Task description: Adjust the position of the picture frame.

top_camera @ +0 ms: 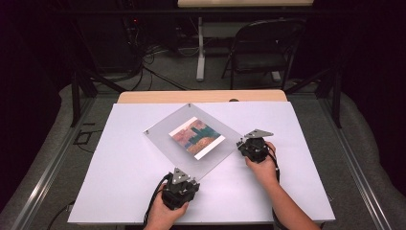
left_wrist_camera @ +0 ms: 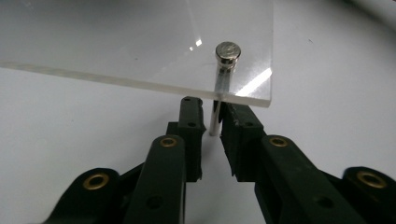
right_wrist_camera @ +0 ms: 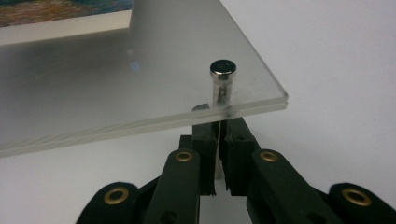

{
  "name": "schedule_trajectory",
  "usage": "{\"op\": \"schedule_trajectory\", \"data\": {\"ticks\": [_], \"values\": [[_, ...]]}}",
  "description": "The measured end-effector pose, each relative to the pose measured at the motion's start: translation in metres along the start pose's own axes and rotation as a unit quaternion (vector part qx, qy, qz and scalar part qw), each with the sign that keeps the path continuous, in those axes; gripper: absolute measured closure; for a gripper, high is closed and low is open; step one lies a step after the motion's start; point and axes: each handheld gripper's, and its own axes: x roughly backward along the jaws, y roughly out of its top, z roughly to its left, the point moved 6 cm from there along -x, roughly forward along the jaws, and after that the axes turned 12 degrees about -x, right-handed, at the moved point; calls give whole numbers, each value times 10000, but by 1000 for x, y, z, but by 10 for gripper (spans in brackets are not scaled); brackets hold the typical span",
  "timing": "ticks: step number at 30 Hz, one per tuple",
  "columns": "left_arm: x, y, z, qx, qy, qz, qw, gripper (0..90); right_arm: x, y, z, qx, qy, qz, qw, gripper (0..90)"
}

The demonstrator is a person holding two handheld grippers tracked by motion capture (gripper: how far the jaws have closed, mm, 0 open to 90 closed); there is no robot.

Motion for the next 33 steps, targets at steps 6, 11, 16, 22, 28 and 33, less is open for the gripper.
{"op": "schedule_trajectory", "data": {"ticks": [6,11,16,22,28,33], "values": [[-1,0,0,83,-139,53,9999,849,2,-3,2,-10,42,-3,10000,852],[0,0,0,103,-175,87,9998,852,3,-3,3,-7,61,-32,10000,852],[1,0,1,80,-182,106,9997,852,4,-4,3,10,83,-21,10000,852],[3,-1,5,129,-190,136,9996,852,7,-4,5,67,94,-12,9999,852],[8,1,21,339,-95,44,9994,851,12,-3,9,71,147,-38,9999,853],[11,1,34,436,-39,23,9990,852,18,-5,13,63,216,-32,9997,854]]}}
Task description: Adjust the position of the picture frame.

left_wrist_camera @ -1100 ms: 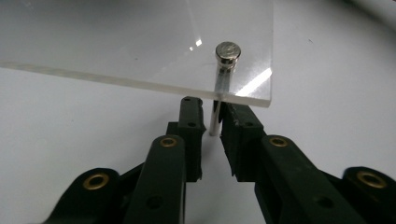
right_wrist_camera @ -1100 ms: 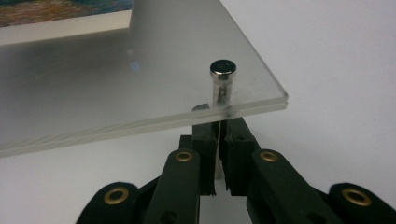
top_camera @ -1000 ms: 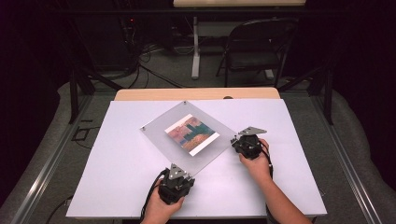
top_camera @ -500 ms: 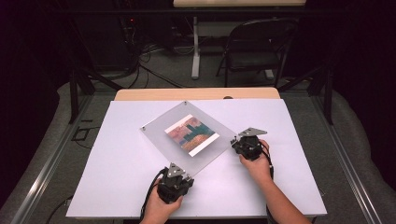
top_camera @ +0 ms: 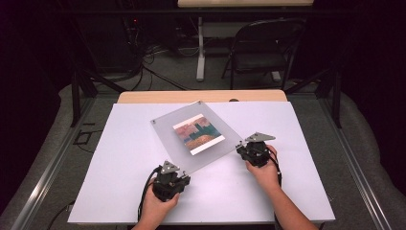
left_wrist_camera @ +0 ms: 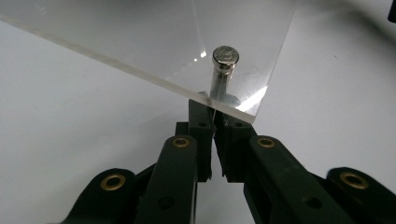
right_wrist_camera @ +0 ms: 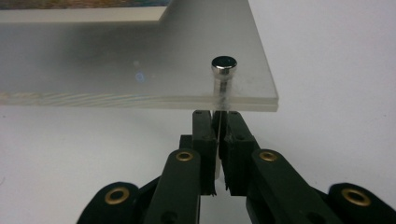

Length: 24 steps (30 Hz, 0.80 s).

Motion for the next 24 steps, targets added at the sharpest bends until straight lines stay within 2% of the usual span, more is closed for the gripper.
{"op": "schedule_trajectory", "data": {"ticks": [7,14,24], "values": [[4,4,18,97,62,-20,9999,851,9,-3,6,-61,76,-34,9999,855],[5,7,36,241,211,-91,9994,851,16,-7,15,-97,202,-54,9997,855],[5,12,49,369,284,-154,9988,850,22,-11,23,-127,312,-85,9994,855]]}}
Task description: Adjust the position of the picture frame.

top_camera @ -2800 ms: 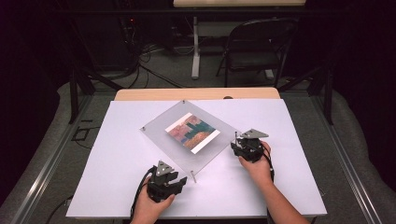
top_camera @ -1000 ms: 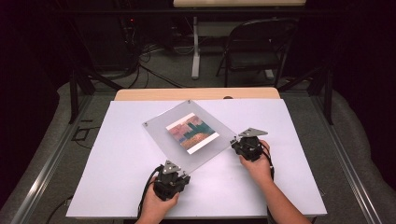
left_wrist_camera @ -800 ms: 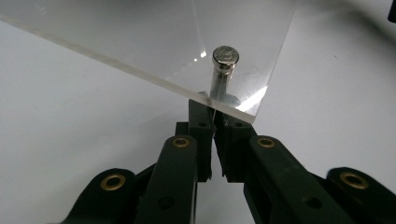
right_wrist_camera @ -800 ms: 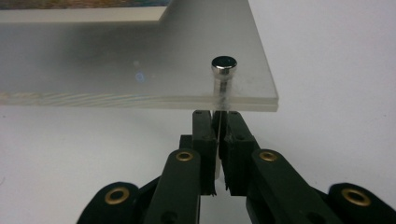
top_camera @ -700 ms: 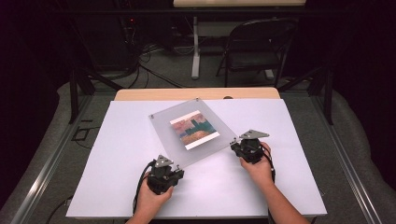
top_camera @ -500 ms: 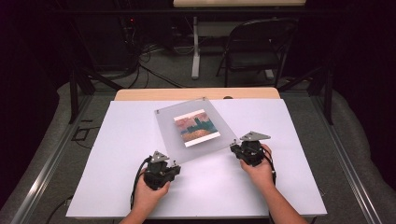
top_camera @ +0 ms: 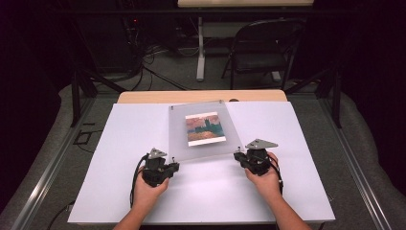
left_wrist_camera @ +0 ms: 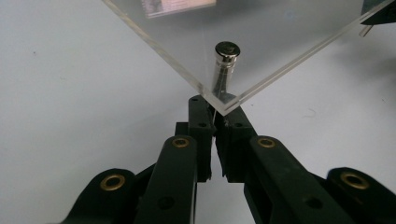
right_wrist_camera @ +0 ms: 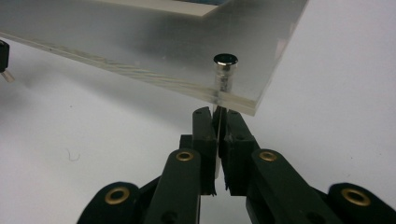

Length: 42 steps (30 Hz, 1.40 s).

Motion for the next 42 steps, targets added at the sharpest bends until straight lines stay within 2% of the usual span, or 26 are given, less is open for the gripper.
{"op": "schedule_trajectory", "data": {"ticks": [9,20,24,36,42], "values": [[-6,3,10,170,-3,20,9999,843,0,-2,3,0,6,76,10000,855],[-13,2,18,237,38,92,9997,839,-3,-7,6,32,7,184,9998,855],[-16,3,19,273,32,85,9996,836,-2,-10,6,41,-16,226,9997,855],[-24,4,16,164,59,127,9998,836,-6,-12,-3,-35,-108,240,9996,854],[-25,4,18,242,70,76,9997,834,-10,-12,-4,-56,-123,229,9996,854]]}}
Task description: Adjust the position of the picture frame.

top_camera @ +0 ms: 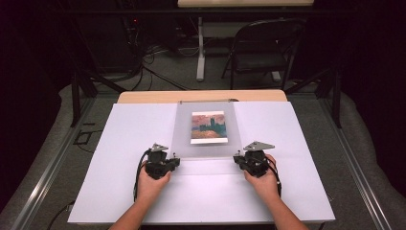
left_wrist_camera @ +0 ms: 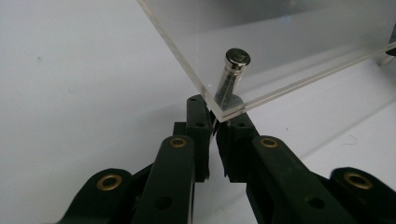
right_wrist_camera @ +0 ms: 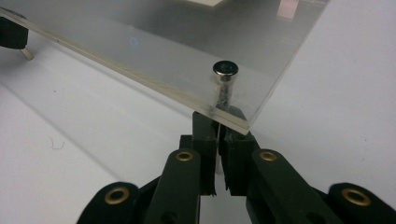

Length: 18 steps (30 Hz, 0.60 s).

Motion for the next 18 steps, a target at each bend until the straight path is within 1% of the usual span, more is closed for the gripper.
{"op": "schedule_trajectory", "data": {"ticks": [5,8,12,15,18], "values": [[0,0,0,-11,5,-16,10000,834,-1,0,-1,-15,20,-2,10000,854],[0,0,0,-30,20,-26,10000,833,-1,-2,-2,-11,3,43,10000,854],[0,-1,0,4,-21,-25,10000,829,-2,-3,-2,-21,37,-3,10000,854],[0,-1,0,-3,0,-43,10000,829,-2,-4,-2,-68,24,-67,10000,854],[0,-1,0,-14,9,-37,10000,830,-2,-4,-2,-66,23,-56,10000,854]]}}
